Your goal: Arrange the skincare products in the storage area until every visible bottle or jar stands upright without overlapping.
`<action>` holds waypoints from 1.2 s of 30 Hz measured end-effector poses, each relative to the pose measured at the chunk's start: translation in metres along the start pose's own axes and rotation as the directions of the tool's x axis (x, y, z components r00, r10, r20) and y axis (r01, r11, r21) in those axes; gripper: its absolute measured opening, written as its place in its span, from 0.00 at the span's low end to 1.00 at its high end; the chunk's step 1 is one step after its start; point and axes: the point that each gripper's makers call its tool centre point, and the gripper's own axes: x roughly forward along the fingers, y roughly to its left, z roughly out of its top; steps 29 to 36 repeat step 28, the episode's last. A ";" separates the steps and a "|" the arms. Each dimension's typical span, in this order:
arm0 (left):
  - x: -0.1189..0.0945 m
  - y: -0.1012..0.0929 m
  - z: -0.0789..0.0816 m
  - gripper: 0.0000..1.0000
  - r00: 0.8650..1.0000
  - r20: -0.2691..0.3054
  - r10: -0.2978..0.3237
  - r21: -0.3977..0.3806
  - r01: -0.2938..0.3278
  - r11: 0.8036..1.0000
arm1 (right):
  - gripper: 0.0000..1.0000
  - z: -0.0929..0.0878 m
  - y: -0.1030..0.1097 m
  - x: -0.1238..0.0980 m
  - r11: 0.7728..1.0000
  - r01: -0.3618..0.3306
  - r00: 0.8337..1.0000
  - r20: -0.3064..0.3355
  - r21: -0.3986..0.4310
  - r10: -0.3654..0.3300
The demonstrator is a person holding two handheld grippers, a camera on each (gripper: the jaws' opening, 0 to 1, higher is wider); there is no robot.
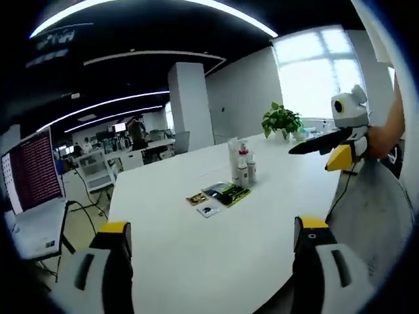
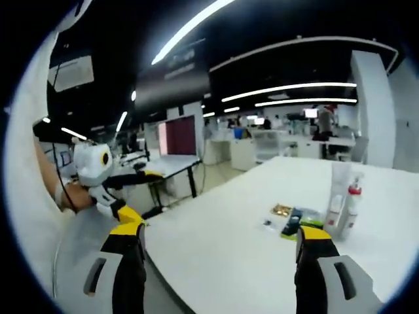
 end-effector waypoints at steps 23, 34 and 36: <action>0.002 -0.005 -0.010 0.96 0.999 -0.021 -0.037 -0.121 0.034 0.992 | 0.98 -0.029 -0.004 0.002 0.998 0.030 0.992 -0.120 -0.053 -0.036; 0.002 -0.005 -0.009 0.95 0.999 -0.016 -0.035 -0.112 0.033 0.993 | 0.97 -0.031 -0.005 0.002 0.998 0.030 0.991 -0.130 -0.060 -0.038; 0.002 -0.005 -0.009 0.95 0.999 -0.016 -0.035 -0.112 0.033 0.993 | 0.97 -0.031 -0.005 0.002 0.998 0.030 0.991 -0.130 -0.060 -0.038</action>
